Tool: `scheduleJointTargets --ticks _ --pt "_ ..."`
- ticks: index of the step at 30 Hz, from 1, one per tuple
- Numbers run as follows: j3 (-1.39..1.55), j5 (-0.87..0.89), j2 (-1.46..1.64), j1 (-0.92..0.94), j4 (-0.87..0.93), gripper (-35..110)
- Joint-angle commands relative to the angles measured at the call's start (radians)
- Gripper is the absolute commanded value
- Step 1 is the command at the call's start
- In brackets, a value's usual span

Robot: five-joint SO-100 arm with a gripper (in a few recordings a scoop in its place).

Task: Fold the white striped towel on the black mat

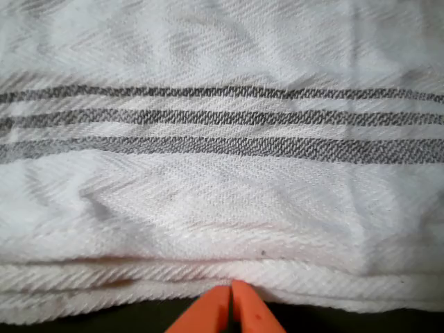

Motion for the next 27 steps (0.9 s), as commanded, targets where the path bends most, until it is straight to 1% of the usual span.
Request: scheduleJointTargets --ticks 1,3,7,17,20,23,27 --pt "0.023 -0.008 0.023 0.018 0.003 0" --pt "0.023 -0.008 0.023 0.048 0.003 0" --pt "0.023 -0.008 0.023 0.046 0.003 0" --pt "0.023 0.003 0.023 0.002 0.003 0" --pt "0.020 -0.040 0.023 0.006 0.003 0" --pt "-0.046 -0.069 -0.003 -0.015 0.023 0" --pt "-0.195 -0.089 -0.117 -0.048 0.029 0"
